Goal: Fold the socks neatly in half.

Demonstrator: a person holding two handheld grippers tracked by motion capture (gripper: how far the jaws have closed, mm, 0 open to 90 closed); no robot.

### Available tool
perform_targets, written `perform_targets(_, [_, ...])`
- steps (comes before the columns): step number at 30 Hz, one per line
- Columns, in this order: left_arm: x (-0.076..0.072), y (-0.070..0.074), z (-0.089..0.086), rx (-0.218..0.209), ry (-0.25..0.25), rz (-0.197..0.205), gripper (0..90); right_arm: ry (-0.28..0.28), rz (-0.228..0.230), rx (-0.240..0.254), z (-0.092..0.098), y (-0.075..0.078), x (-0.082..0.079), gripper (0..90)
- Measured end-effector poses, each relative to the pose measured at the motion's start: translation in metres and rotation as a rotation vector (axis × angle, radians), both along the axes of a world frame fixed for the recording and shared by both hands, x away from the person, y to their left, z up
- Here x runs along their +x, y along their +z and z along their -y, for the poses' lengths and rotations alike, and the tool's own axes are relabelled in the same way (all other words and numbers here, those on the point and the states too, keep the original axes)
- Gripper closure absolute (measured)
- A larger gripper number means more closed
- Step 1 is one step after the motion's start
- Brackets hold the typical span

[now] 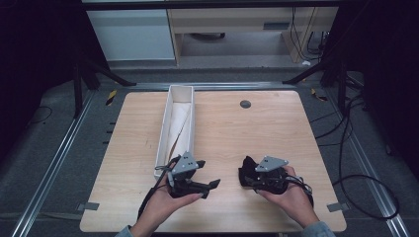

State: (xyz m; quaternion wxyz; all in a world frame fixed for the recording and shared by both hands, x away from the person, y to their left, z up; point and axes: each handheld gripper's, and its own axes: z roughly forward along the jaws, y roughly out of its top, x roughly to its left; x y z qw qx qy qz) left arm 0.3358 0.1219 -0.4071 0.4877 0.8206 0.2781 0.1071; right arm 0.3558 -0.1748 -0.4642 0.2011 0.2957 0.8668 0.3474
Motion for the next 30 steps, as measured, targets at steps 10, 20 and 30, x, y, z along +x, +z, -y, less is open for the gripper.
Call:
perform_targets(10, [0.009,0.017,-0.035,-0.003,0.072,0.021,19.5,0.023,-0.010,-0.042,-0.006,-0.009,0.006,38.9])
perform_targets(20, [0.019,0.029,-0.085,0.014,0.195,0.056,19.5,0.033,-0.023,-0.049,-0.006,-0.012,0.008,35.0])
perform_targets(30, [0.030,0.027,-0.125,0.030,0.290,0.059,19.0,0.028,-0.023,-0.048,-0.007,-0.012,0.008,33.0])
